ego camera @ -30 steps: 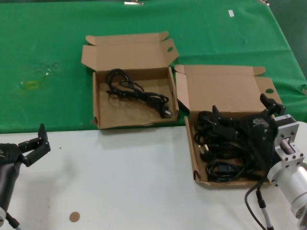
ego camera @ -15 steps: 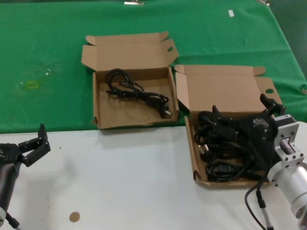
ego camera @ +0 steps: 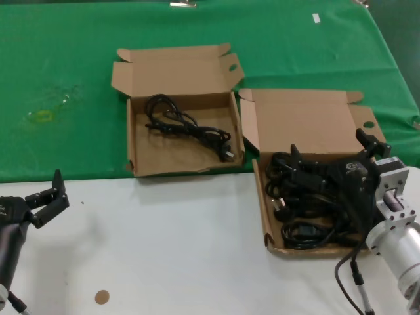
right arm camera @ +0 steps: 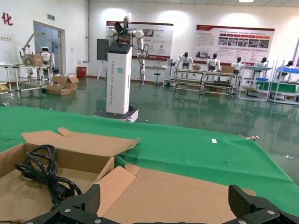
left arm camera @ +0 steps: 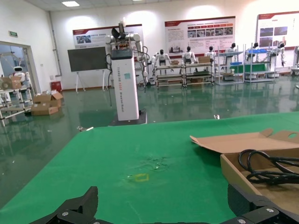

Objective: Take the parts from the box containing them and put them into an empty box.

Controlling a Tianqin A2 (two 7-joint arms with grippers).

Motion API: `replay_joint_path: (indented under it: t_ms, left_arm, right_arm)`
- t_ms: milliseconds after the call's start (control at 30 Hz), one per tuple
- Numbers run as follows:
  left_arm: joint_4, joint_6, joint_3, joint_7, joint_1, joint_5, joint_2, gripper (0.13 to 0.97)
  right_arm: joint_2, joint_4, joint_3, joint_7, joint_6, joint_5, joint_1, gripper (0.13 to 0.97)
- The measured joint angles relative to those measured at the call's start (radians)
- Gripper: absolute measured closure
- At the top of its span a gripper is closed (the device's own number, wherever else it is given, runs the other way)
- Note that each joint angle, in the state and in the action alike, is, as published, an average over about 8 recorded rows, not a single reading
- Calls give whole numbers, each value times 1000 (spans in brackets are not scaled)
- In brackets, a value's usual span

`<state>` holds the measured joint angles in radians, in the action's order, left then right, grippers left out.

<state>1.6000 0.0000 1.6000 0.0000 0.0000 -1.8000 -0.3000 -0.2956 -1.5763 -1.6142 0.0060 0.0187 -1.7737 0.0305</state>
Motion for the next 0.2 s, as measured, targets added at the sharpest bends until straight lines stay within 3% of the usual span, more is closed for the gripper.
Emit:
replay_joint_path:
  t_ms: [200]
  left_arm:
    - [0,0,0,0,0,0,0,132]
  right_arm:
    - [0,0,0,0,0,0,0,129]
